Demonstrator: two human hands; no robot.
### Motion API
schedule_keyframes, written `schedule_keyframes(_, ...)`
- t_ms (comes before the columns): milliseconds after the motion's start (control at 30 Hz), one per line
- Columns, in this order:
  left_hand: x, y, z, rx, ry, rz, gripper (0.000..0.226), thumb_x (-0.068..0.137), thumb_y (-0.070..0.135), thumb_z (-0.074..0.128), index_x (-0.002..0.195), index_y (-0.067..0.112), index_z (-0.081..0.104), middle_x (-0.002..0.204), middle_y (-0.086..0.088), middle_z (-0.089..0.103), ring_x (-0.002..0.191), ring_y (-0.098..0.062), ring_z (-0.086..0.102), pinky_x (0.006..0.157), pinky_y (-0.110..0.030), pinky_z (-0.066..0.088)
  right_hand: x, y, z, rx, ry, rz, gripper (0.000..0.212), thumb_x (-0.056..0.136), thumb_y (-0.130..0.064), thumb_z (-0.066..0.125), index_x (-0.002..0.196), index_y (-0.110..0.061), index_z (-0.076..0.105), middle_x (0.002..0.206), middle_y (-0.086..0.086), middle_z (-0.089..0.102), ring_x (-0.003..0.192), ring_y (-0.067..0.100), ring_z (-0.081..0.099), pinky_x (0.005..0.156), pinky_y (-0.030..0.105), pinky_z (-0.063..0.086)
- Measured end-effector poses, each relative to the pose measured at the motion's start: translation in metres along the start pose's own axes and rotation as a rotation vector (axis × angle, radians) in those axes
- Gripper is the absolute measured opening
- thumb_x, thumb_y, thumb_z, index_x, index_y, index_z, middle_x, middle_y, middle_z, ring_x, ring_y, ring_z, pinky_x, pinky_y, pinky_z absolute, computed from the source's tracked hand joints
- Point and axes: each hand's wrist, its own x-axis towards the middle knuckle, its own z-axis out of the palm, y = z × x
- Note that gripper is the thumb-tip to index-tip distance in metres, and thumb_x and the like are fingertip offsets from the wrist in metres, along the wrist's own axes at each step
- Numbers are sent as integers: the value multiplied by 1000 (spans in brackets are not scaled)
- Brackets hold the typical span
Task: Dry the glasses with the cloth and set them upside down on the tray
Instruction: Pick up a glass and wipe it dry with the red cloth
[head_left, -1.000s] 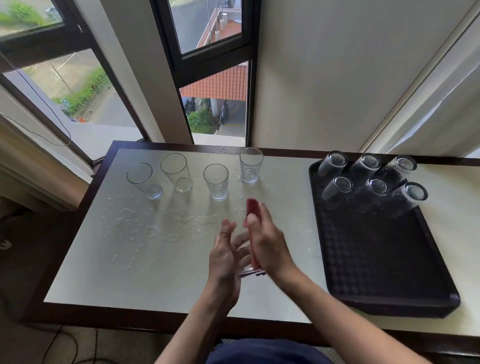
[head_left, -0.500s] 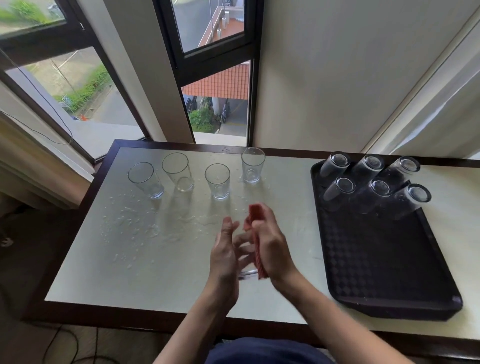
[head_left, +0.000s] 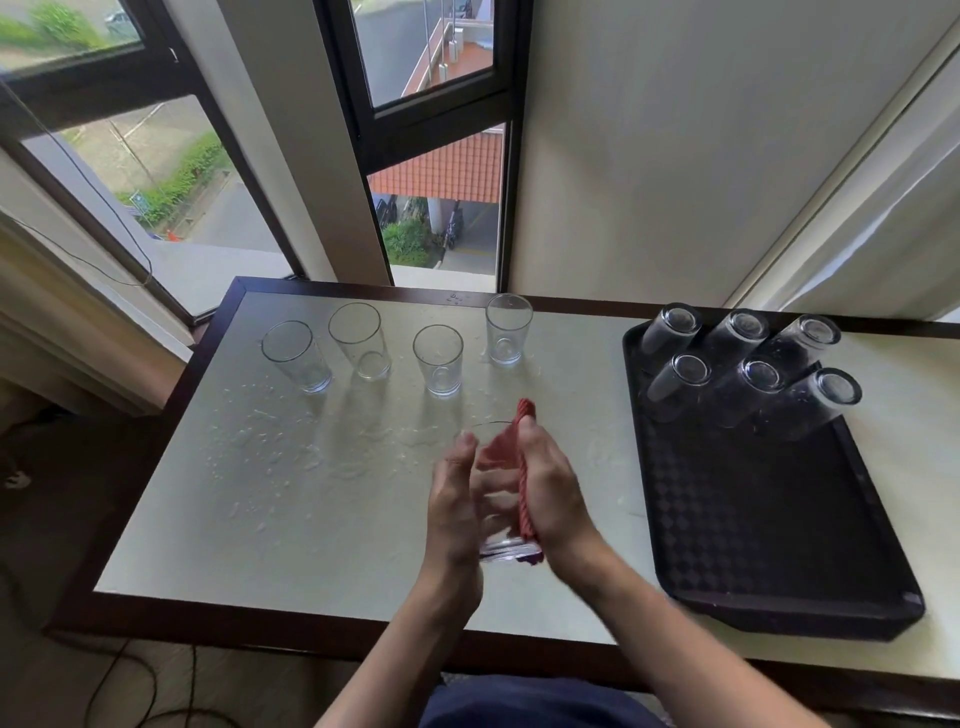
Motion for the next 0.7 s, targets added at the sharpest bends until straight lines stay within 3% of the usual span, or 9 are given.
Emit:
schedule_keyframes(67, -3, -4, 2, -4, -22, -21, 37, 96, 53, 52, 99, 22, 71, 83, -10, 75, 70, -22, 71, 60, -32, 55, 6, -5, -4, 9, -3, 37, 60, 84, -71, 40, 94, -19, 68, 90, 7, 74, 71, 18, 68, 66, 39, 52)
schedule_keyframes(167, -3, -5, 1, -2, -45, -24, 43, 76, 63, 60, 97, 29, 75, 97, -4, 77, 93, -19, 72, 74, -35, 53, -21, -1, 3, -269, 65, -124, 50, 94, -60, 35, 127, -30, 57, 121, -2, 69, 107, 20, 67, 95, 41, 52)
schedule_keyframes(267, 0, -3, -5, -64, -125, -95, 61, 59, 62, 82, 95, 14, 69, 81, -8, 69, 70, -19, 68, 63, -29, 54, -57, 8, 11, -536, 84, -245, 67, 96, -53, 34, 156, -29, 18, 155, -9, 34, 137, 14, 43, 100, 15, 34)
schedule_keyframes(333, 4, -3, -8, -66, -147, -118, 67, 55, 67, 84, 93, 13, 72, 80, -10, 65, 66, -21, 64, 64, -31, 51, -60, 15, 8, -520, 67, -268, 67, 98, -49, 39, 157, -27, 15, 154, -8, 34, 137, 12, 42, 96, 8, 30)
schedule_keyframes(400, 4, -2, -7, -18, -80, -119, 72, 69, 66, 75, 110, 7, 70, 84, -13, 63, 65, -20, 60, 58, -28, 49, -47, 16, 1, -399, 53, -224, 59, 94, -53, 42, 148, -32, 34, 140, -3, 56, 121, 17, 59, 100, 25, 45)
schedule_keyframes(467, -1, 0, -1, -6, -61, -127, 60, 85, 59, 61, 116, 8, 64, 76, -11, 60, 57, -18, 53, 50, -24, 46, -24, 13, -8, -166, 69, -108, 43, 88, -60, 44, 120, -34, 55, 106, -1, 73, 93, 21, 72, 85, 47, 57)
schedule_keyframes(533, -4, 1, 4, 6, -76, -176, 48, 97, 54, 42, 109, 12, 63, 70, -8, 61, 54, -18, 56, 52, -26, 50, -6, 2, -15, -1, 66, -6, 35, 90, -59, 45, 100, -29, 60, 90, 5, 70, 74, 23, 69, 69, 46, 57)
schedule_keyframes(600, -4, 1, 7, 19, -83, -214, 52, 102, 53, 34, 105, 12, 65, 79, -10, 66, 70, -21, 64, 65, -30, 52, -3, -5, -17, -57, 84, -22, 39, 87, -61, 40, 104, -32, 59, 91, 6, 70, 77, 24, 69, 75, 47, 56)
schedule_keyframes(700, -1, 2, 7, -5, -54, -193, 72, 79, 74, 57, 118, 15, 69, 112, -14, 69, 108, -27, 64, 84, -39, 50, -29, 0, -7, -300, 109, -123, 48, 93, -57, 37, 138, -40, 43, 128, 0, 64, 109, 22, 65, 99, 43, 50)
